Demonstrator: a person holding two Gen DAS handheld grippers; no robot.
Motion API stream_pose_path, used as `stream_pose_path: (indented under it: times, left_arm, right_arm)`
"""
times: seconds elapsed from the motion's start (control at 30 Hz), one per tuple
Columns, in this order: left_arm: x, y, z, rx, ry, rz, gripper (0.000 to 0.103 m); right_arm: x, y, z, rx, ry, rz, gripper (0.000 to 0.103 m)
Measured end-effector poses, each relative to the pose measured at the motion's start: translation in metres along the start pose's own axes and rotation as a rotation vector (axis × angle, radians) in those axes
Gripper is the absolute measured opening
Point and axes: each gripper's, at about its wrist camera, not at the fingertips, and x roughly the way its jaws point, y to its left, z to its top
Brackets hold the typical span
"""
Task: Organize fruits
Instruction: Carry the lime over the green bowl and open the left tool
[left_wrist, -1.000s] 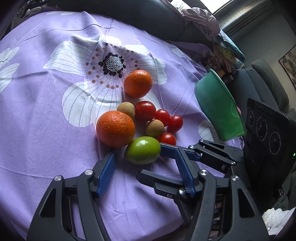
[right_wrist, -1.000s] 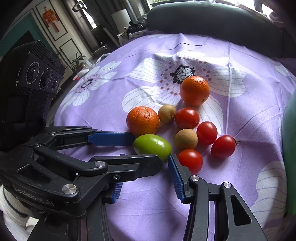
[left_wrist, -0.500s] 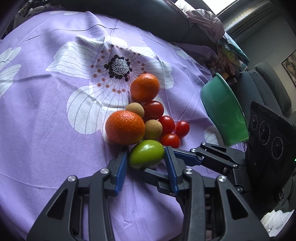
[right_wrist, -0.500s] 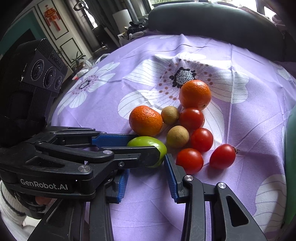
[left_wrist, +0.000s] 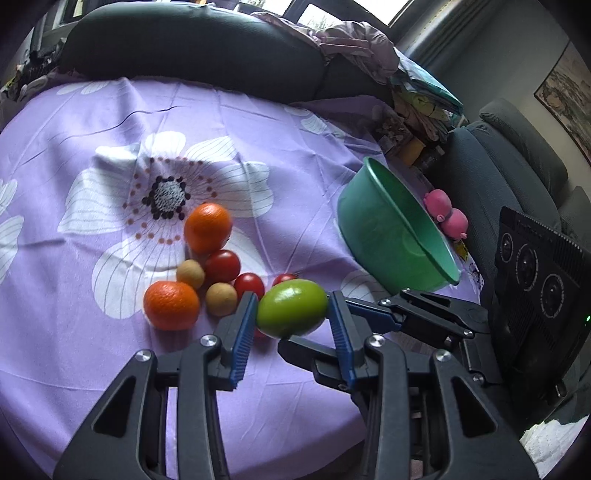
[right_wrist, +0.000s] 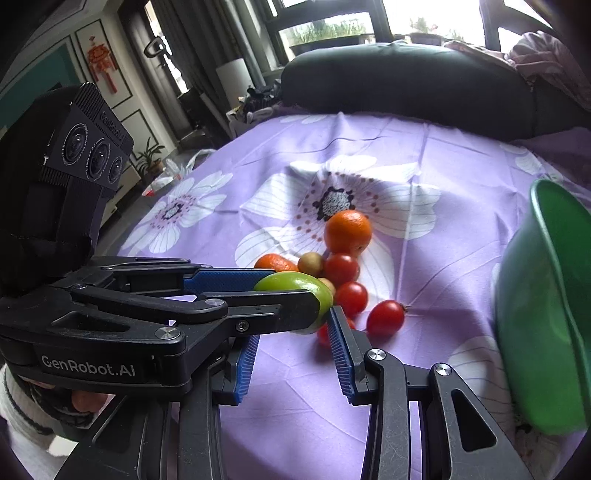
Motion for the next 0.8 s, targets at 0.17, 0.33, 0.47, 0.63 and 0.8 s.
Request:
stream_pose_path:
  times: [0.17, 0.33, 0.47, 0.63, 0.8]
  left_arm:
    - [0.008, -0.037, 0.020, 0.086, -0.014, -0.036, 0.039]
    - [0.024, -0.074, 0.039, 0.174, -0.018, -0.087, 0.039]
    - [0.042, -0.099, 0.051, 0.230, -0.007, -0.130, 0.039]
    - [0.073, -0.122, 0.062, 0.266, 0.037, -0.174, 0.039]
    - [0.104, -0.125, 0.061, 0.256, 0.109, -0.171, 0.039]
  right_arm:
    - [-0.035, -0.015, 0.003, 0.024, -0.079, -0.058, 0.040]
    - [-0.069, -0.037, 0.005, 0.064, -0.149, -0.127, 0.040]
    - [-0.092, -0.056, 0.001, 0.101, -0.192, -0.181, 0.040]
    - [-0.107, -0.086, -0.003, 0.161, -0.208, -0.238, 0.040]
    - [-0.101, -0.112, -0.010, 0.216, -0.172, -0.256, 0.040]
